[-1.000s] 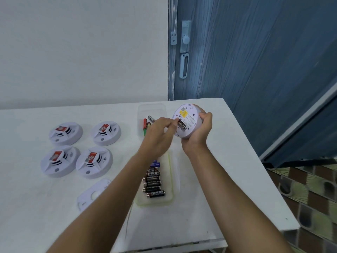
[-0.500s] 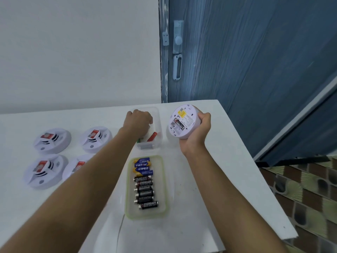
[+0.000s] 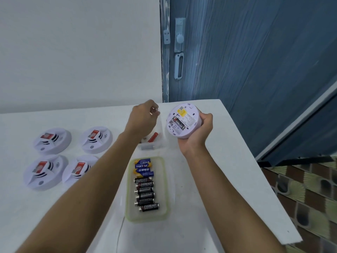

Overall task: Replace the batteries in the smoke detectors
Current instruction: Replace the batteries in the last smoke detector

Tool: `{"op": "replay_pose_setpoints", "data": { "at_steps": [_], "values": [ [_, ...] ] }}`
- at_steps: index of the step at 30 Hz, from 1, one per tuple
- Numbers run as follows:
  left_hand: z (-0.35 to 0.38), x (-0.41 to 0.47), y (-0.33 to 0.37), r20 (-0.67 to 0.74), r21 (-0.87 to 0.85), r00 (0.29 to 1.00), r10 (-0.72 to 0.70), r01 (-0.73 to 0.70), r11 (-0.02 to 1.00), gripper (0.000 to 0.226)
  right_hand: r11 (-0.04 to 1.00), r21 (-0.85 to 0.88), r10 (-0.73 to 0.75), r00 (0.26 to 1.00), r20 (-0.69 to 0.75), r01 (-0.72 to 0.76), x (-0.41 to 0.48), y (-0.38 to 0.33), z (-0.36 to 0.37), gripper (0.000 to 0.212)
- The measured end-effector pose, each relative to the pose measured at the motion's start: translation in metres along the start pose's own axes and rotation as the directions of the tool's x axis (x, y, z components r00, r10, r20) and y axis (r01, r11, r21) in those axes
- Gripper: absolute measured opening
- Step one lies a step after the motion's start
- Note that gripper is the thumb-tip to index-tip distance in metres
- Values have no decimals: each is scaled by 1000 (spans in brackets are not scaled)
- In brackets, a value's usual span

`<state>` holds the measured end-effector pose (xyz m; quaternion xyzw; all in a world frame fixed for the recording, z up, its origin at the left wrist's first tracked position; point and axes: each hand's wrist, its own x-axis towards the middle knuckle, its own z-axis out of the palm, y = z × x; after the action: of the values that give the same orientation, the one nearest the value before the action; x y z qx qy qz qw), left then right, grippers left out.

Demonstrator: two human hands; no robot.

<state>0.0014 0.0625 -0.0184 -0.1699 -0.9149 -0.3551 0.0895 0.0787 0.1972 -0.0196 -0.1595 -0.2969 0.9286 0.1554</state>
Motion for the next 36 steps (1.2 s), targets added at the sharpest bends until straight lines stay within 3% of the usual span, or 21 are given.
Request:
{"op": "replay_pose_setpoints", "data": {
  "at_steps": [5,7,11,17,19,21,23,26,29,32,36],
  "values": [
    [-23,-36,34,-236,-299,966,-104,30,954,11,1000,17,-21,1000,20,21,-6,5,2,36],
    [-28,-53,43,-233,-369,964,-133,39,929,13,999,20,-51,998,26,50,-9,8,3,35],
    [-23,-83,45,-203,-402,978,-48,-39,915,17,997,-4,-76,997,23,76,-16,12,9,43],
    [-21,-114,43,-242,-313,960,137,-211,926,8,993,-21,-113,992,58,114,-32,16,16,51],
    [-22,-120,44,-216,-338,969,117,-187,922,7,993,-7,-113,992,58,114,-37,17,17,53],
    [-25,-124,43,-168,-434,986,-4,-71,898,7,995,-6,-100,993,61,100,-45,19,18,54],
    [-28,-123,43,-87,-576,987,-132,58,815,11,996,8,-90,993,72,90,-50,21,19,53],
    [-35,-124,44,9,-715,977,-212,155,682,11,996,27,-92,992,81,90,-58,21,23,51],
    [-42,-125,42,176,-831,941,-288,299,469,21,996,28,-88,993,80,85,-65,22,27,52],
    [-47,-127,38,345,-835,886,-309,440,331,26,996,36,-86,992,88,83,-73,24,31,51],
    [-49,-130,36,439,-826,827,-352,525,203,23,998,50,-46,989,138,39,-82,27,32,42]
  ]
}}
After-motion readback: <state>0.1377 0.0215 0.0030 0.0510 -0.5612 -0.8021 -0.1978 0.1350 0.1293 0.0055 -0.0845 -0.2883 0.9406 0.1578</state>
